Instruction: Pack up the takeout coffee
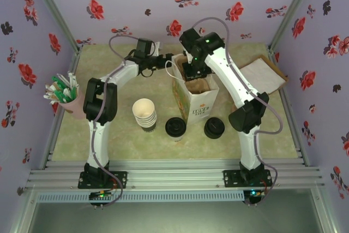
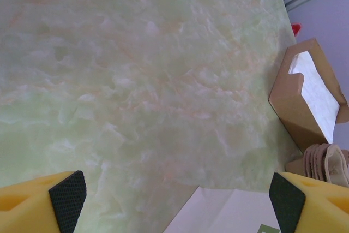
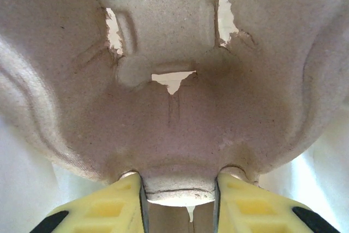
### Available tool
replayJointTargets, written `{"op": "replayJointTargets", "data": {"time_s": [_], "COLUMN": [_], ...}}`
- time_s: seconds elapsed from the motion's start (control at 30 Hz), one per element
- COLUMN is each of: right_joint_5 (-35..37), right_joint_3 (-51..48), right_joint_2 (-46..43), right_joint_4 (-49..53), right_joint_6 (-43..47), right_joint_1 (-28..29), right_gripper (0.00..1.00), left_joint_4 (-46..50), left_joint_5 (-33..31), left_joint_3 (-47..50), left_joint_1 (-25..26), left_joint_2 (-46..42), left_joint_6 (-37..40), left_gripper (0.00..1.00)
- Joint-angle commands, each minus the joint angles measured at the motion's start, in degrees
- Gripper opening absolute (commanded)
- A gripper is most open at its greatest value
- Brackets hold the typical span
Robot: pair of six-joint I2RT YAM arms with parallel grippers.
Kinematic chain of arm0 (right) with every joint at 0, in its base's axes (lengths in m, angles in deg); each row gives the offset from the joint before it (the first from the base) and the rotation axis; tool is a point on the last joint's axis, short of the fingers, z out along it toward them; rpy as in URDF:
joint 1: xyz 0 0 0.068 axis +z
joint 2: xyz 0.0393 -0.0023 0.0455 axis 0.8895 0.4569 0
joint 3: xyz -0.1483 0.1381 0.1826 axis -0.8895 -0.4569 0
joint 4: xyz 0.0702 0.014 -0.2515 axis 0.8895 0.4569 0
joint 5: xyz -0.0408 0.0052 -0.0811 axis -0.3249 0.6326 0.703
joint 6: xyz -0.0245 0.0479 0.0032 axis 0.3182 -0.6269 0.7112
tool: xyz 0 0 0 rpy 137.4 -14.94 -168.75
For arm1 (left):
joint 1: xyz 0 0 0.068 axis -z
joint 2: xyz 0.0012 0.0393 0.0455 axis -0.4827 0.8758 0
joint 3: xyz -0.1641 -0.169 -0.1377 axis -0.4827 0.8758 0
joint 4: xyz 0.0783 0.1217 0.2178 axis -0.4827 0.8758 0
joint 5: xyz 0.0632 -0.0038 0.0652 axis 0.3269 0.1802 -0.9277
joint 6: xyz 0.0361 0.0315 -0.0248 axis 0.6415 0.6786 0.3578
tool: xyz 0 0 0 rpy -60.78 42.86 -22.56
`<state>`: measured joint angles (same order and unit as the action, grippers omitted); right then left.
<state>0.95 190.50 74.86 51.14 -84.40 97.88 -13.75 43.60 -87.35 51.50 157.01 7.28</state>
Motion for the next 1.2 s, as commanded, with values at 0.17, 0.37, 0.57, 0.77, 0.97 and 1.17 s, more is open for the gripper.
{"op": "replayJointTargets", "data": {"time_s": [0.17,0.37,0.57,0.77,0.97,1.17], "right_joint_5": [2.8,3.0,3.0,4.7,4.2,3.0], "right_joint_3": [2.6,0.9,-1.2,-2.7,-1.2,-4.7], "right_joint_2": [-2.8,-3.5,-2.8,0.0,0.3,2.5], "right_joint_4": [2.4,2.5,2.7,3.5,3.4,1.8], "right_joint_6": [-0.5,-0.5,0.5,0.6,0.6,1.1], "right_joint_1": [0.9,1.1,1.5,1.4,1.5,1.5], "right_gripper": [0.32,0.32,0.33,0.32,0.33,0.32], "left_joint_4": [-1.1,-1.1,-1.0,-1.0,-0.6,-1.1], "left_joint_5": [0.9,0.8,0.6,0.6,0.4,0.1], "left_joint_3": [1.2,1.6,1.9,2.0,2.2,3.4], "left_joint_1": [0.4,0.4,0.4,0.4,0.2,-0.3], "left_joint_2": [0.4,0.2,-0.2,-0.5,-1.0,-2.4], "left_joint_6": [1.3,1.3,1.4,1.5,2.0,1.8], "left_gripper": [0.90,0.90,0.90,0.90,0.90,0.90]}}
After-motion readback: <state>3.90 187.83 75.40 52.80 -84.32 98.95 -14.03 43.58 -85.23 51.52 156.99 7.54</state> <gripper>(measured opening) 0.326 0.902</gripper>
